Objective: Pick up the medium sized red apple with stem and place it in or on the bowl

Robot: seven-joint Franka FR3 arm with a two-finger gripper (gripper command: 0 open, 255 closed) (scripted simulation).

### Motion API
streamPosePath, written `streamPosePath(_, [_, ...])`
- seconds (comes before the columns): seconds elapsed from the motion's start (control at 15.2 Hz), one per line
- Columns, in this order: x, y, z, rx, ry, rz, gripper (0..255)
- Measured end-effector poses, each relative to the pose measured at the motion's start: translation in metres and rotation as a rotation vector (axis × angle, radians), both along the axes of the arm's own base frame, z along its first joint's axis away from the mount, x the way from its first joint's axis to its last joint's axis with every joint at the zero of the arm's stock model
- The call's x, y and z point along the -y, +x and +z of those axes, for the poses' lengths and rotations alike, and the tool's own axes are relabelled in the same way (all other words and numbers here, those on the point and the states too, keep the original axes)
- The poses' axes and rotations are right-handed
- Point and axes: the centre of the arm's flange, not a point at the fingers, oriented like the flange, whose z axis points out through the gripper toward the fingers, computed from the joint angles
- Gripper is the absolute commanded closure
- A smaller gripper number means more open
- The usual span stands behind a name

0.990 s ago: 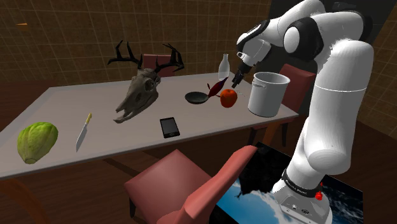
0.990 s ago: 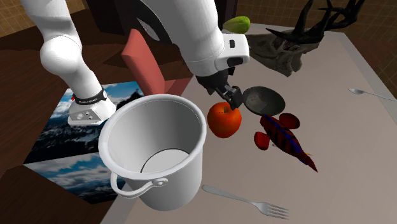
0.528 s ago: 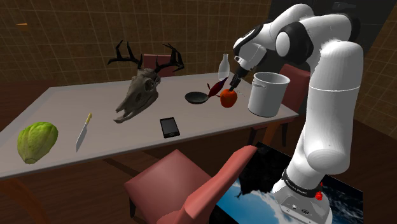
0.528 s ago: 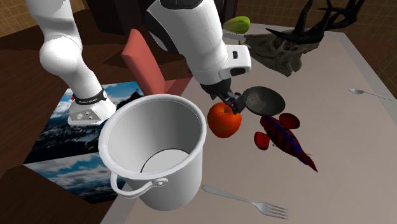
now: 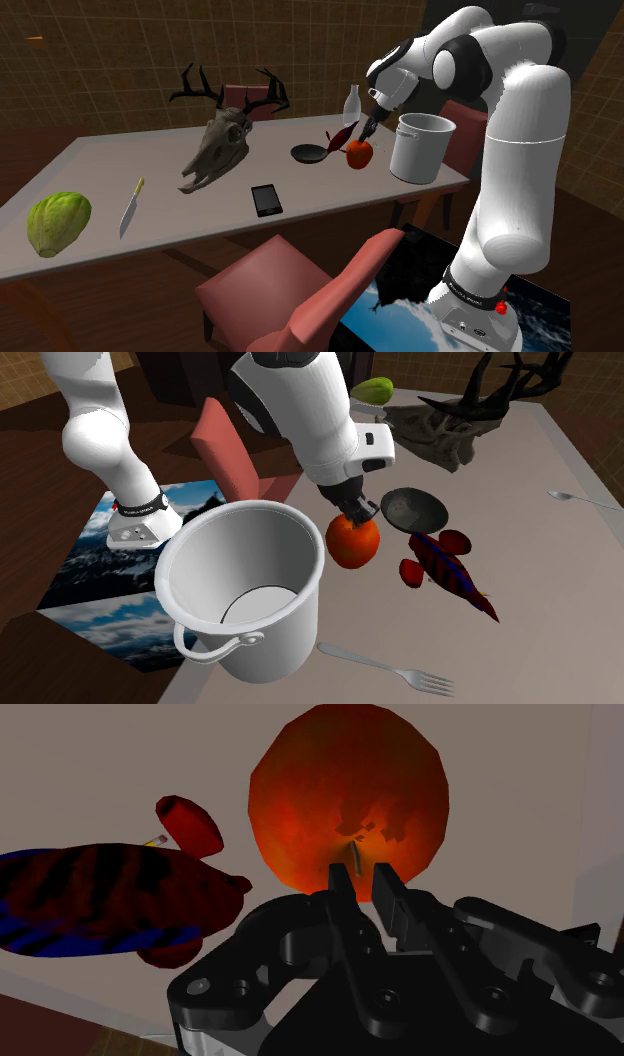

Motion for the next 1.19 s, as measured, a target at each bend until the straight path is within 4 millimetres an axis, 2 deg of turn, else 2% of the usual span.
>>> streamPosePath(0.53, [0.0,0.0,0.002,0.0,0.0,0.0,255])
streamPosePath(1.19, [0.0,0.0,0.053,0.0,0.0,0.0,255])
